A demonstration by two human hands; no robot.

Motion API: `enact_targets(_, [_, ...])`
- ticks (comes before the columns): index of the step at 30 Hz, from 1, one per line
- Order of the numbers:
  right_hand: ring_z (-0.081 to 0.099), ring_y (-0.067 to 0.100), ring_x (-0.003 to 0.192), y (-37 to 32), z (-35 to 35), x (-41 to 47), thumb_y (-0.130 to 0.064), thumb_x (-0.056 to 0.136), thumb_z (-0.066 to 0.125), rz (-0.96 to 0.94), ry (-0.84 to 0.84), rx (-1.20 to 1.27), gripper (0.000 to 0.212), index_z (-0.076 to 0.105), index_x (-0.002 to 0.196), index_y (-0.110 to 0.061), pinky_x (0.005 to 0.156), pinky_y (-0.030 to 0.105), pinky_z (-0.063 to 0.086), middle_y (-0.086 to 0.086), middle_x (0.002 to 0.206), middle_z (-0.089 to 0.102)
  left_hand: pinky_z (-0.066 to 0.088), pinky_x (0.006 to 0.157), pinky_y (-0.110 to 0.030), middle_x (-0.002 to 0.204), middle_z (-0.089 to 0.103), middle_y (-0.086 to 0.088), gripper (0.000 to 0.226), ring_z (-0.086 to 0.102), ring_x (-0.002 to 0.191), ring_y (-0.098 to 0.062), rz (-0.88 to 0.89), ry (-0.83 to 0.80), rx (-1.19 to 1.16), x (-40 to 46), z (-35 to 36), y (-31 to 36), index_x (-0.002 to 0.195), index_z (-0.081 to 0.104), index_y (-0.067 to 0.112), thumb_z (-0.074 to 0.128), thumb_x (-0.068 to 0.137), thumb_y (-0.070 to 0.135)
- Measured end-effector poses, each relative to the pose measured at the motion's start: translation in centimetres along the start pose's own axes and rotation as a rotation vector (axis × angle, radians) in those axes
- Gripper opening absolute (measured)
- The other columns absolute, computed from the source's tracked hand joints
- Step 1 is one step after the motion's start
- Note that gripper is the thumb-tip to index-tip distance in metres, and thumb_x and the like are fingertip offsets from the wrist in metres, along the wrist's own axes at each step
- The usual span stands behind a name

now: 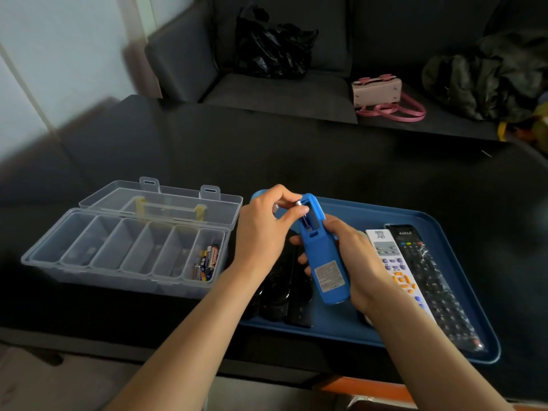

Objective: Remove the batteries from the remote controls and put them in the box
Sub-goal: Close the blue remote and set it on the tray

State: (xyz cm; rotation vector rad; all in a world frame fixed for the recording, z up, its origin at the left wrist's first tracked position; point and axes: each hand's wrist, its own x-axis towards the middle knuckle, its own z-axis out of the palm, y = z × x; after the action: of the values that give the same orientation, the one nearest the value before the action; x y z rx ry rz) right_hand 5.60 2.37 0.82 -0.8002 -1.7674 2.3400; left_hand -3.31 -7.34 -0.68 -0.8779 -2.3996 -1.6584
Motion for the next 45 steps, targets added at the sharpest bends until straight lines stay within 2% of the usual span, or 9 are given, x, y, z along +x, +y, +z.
enact_targets(9, [0.058,0.018,0.052,0.1,0.6,-0.2,-0.021,0.1,0.036,-0.054,0.015,0.0,0.026,0.06,0.096,-0.013,0.049,0.03,0.048,0.004,0.063,0.066,0.035,0.065,0.0,0.085,0.061,0.008,0.018,0.05,0.07,0.002,0.005,-0.022,0.087,-0.6,0.7,1.0,0.101,0.063,0.015,0.065,0.083,0.011])
enact_targets(16, [0.058,0.019,0.054,0.1,0.6,-0.2,-0.022,0.101,0.036,-0.046,0.01,-0.009,0.025,0.06,0.099,-0.015,0.051,0.031,0.048,0.003,0.062,0.066,0.038,0.065,-0.006,0.091,0.059,0.004,0.013,0.051,0.084,-0.003,-0.012,0.002,0.14,-0.8,0.8,0.7,0.092,0.057,0.017,0.066,0.083,0.016])
enact_targets(20, [0.058,0.018,0.051,-0.1,0.4,-0.1,-0.021,0.101,0.036,-0.061,0.01,-0.027,0.026,0.059,0.1,-0.01,0.049,0.03,0.048,0.003,0.061,0.066,0.034,0.059,-0.012,0.099,0.055,0.0,0.018,0.049,0.086,-0.005,0.015,0.023,0.305,-0.8,0.8,0.2,0.099,0.062,0.016,0.064,0.085,0.028])
enact_targets(27, [0.054,0.013,0.044,0.2,0.6,-0.1,-0.021,0.1,0.038,-0.065,0.103,0.04,0.025,0.057,0.085,-0.013,0.046,0.027,0.047,0.002,0.055,0.058,0.039,0.046,-0.029,0.105,0.056,-0.002,0.028,0.058,0.059,-0.022,0.239,-0.071,0.533,-1.5,1.1,0.4,0.116,0.062,0.011,0.052,0.09,0.016])
enact_targets(31, [0.053,0.014,0.044,0.2,0.6,-0.2,-0.019,0.099,0.038,-0.067,0.126,0.055,0.025,0.057,0.084,-0.013,0.044,0.026,0.046,0.003,0.055,0.058,0.017,0.034,-0.018,0.091,0.057,-0.003,0.026,0.039,0.041,-0.014,0.342,-0.128,0.642,-1.2,0.9,0.1,0.11,0.064,0.009,0.061,0.084,0.013])
enact_targets(35, [0.052,0.018,0.047,0.3,0.6,0.0,-0.017,0.098,0.038,-0.098,0.136,0.021,0.025,0.059,0.085,-0.012,0.047,0.029,0.045,0.009,0.066,0.058,0.012,0.035,-0.016,0.086,0.056,-0.002,0.027,0.032,0.038,-0.013,0.402,-0.182,0.728,-1.2,0.7,0.2,0.103,0.067,0.01,0.069,0.077,0.015])
enact_targets(37, [0.053,0.019,0.049,0.4,0.4,0.2,-0.018,0.098,0.038,-0.104,0.122,0.007,0.025,0.06,0.09,-0.01,0.048,0.03,0.045,0.012,0.071,0.059,0.011,0.035,-0.016,0.087,0.056,0.0,0.026,0.032,0.04,-0.013,0.416,-0.185,0.724,-1.1,0.6,0.0,0.102,0.067,0.013,0.069,0.078,0.021])
enact_targets(42, [0.054,0.019,0.049,0.5,0.6,0.1,-0.021,0.099,0.039,-0.106,0.086,0.024,0.023,0.058,0.096,-0.008,0.046,0.029,0.047,0.013,0.071,0.059,0.012,0.042,-0.014,0.094,0.058,0.009,0.026,0.031,0.046,-0.004,0.304,-0.102,0.661,-0.9,0.5,0.1,0.102,0.066,0.022,0.044,0.096,0.033])
enact_targets(45, [0.058,0.017,0.046,0.1,0.5,0.1,-0.026,0.098,0.048,-0.128,0.066,-0.062,0.02,0.056,0.1,-0.008,0.044,0.027,0.05,0.008,0.066,0.062,0.031,0.052,-0.015,0.1,0.059,0.01,0.025,0.047,0.066,-0.002,0.195,-0.117,0.418,-0.5,-0.1,0.4,0.107,0.068,0.025,0.048,0.093,0.024])
